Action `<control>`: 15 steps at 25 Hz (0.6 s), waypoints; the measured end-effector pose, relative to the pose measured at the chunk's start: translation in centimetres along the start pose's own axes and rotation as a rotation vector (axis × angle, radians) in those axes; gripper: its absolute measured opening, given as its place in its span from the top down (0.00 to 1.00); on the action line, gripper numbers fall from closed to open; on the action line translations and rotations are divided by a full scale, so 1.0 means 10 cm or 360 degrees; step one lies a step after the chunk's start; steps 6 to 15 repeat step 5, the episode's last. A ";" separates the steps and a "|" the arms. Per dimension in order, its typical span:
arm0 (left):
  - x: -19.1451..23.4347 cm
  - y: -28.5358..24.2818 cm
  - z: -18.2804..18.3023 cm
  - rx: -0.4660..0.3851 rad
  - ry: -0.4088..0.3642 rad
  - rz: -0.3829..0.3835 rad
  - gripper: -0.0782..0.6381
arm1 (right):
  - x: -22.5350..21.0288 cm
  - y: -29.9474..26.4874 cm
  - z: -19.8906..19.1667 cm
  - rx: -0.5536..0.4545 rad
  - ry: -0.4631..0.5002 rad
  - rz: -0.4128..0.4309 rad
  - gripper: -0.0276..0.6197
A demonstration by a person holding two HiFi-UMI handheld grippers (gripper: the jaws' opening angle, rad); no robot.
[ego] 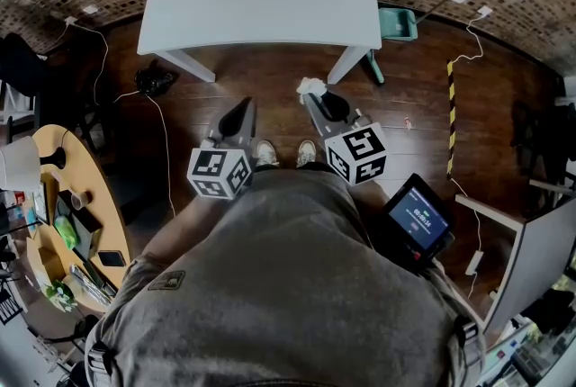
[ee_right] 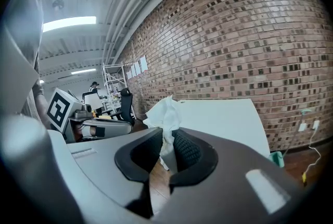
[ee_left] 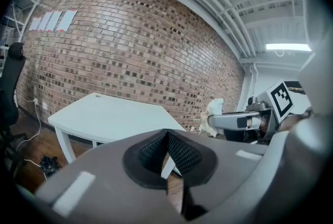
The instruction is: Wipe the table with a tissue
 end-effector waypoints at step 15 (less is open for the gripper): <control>-0.02 -0.02 -0.01 0.0002 0.0006 0.0017 0.89 | -0.04 0.00 0.00 0.0005 0.0003 0.0010 0.86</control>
Point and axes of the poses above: the fingertips, and each gripper's own axes: y backward along the fingers, x to its left, z out of its top, the point moved 5 cm from there along y, backward along the fingers, and after that the axes turned 8 degrees about -z, right-handed, at the moved point
